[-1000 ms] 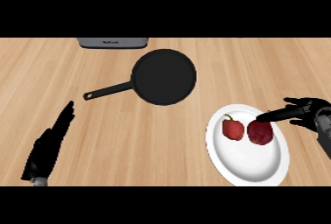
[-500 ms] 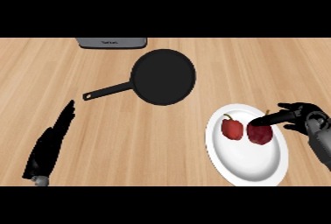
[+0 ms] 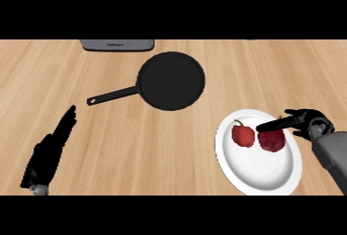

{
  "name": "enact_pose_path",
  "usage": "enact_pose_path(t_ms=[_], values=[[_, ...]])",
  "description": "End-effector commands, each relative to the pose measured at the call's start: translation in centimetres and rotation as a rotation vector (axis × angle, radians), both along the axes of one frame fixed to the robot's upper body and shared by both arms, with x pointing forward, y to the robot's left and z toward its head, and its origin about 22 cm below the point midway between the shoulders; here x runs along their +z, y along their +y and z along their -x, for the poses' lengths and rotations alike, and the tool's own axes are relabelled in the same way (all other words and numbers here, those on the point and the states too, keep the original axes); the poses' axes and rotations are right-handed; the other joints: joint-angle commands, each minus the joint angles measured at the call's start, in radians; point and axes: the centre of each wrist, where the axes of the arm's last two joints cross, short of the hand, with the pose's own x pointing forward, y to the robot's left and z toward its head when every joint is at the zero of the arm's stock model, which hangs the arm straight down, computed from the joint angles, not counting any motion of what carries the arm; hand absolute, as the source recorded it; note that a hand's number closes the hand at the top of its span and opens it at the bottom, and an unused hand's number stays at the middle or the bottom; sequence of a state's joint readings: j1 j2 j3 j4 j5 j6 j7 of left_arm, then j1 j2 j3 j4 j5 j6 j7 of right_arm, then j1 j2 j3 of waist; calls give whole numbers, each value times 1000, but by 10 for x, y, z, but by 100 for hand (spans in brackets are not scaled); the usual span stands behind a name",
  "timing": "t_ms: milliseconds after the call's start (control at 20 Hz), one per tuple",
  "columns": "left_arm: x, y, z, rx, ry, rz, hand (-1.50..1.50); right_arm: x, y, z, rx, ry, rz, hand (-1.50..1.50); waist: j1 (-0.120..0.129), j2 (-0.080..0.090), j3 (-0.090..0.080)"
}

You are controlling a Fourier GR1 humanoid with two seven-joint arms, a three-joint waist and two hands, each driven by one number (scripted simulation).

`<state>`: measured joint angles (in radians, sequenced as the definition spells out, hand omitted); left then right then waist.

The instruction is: Pick the pear from the plate and place it in the pan

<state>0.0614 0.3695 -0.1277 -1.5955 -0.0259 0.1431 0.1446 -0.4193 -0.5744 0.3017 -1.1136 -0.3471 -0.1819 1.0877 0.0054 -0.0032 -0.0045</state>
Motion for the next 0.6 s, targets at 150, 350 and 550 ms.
enact_pose_path(t_ms=[150, 350, 550], values=[[-11, 8, 8, -7, 10, 3, 0, -12, 2, 7, -83, -2, -10, 150, -3, 2, 4], [4, -11, -5, 4, -15, 0, 0, -10, 7, -4, -105, -27, -63, 150, -1, 3, 5], [-7, -4, 7, 9, -3, 2, 0, -16, 5, 1, -132, -53, -70, 150, 0, 3, 5]])
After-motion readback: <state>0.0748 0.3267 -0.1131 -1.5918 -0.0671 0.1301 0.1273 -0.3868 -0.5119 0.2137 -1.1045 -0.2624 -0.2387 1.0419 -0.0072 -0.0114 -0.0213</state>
